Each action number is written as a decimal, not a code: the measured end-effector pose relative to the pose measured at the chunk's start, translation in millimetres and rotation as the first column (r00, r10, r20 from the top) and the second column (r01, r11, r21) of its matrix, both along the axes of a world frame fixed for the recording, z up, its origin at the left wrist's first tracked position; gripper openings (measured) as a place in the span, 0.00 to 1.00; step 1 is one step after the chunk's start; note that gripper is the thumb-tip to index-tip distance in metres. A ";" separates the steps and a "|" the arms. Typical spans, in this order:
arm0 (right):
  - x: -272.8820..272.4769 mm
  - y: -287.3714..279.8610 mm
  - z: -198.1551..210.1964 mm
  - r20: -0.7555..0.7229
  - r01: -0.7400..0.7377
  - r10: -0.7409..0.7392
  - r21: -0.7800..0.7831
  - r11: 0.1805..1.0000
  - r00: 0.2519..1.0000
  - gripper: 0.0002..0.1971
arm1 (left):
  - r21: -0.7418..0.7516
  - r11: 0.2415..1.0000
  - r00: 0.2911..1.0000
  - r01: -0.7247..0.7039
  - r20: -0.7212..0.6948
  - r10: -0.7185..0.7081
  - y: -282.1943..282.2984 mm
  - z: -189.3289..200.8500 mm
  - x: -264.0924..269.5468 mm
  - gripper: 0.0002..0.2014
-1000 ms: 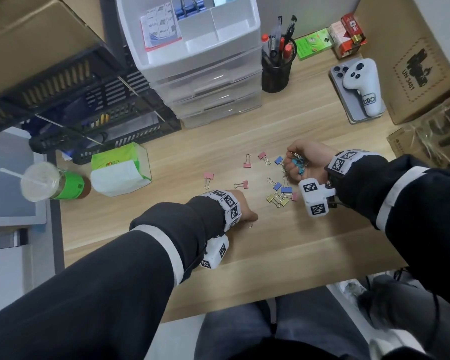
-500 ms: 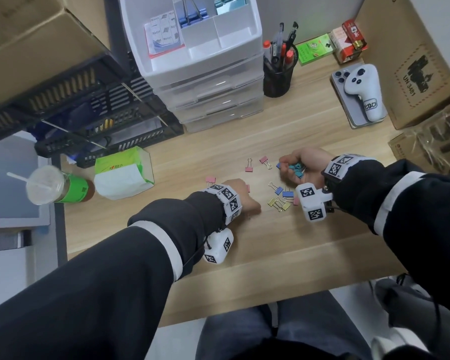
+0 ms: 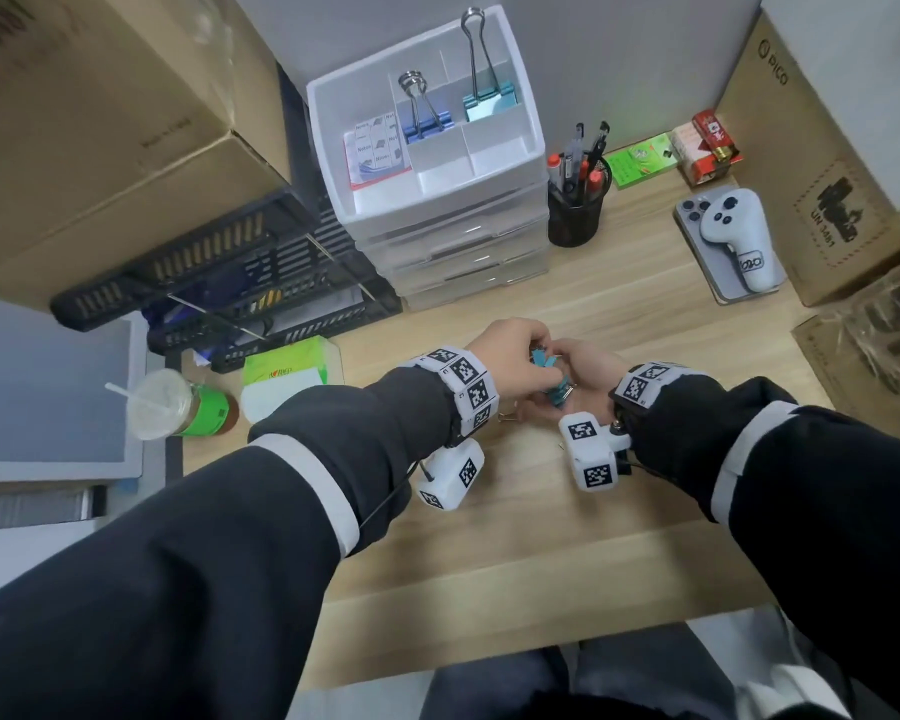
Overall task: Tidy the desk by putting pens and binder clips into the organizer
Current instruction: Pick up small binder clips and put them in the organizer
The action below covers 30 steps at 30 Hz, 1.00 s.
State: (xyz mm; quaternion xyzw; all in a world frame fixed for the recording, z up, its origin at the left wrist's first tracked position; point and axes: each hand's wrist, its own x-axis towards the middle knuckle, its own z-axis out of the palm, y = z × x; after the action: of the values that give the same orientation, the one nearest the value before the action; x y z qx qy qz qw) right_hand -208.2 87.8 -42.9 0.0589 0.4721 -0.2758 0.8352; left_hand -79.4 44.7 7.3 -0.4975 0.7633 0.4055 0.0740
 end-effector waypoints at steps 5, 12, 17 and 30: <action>3.2 -7.0 21.3 0.010 0.122 -0.122 0.010 0.992 0.992 0.12 | -0.020 0.998 0.994 -0.056 -0.094 0.054 -9.1 13.6 -0.1 0.08; 9.4 -16.5 25.0 0.004 0.247 -0.247 0.031 0.969 0.969 0.14 | 0.241 0.930 0.906 -0.277 -0.256 0.336 -25.1 23.8 0.1 0.12; 7.5 -25.1 30.8 -0.065 0.101 -0.099 0.022 0.995 0.993 0.17 | 0.219 0.918 0.861 -0.330 -0.330 0.388 -33.5 47.1 5.2 0.11; -17.6 -117.4 146.1 -0.310 -0.100 0.033 -0.203 0.974 0.950 0.20 | -0.388 0.881 0.959 -0.271 -0.032 0.281 -123.7 158.5 77.3 0.10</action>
State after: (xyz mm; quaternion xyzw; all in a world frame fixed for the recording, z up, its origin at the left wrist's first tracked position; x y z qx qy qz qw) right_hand -225.8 -29.7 103.2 -0.0917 0.5643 -0.3028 0.7625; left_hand -2.1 -79.0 165.8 -0.6110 0.7487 0.2461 -0.0751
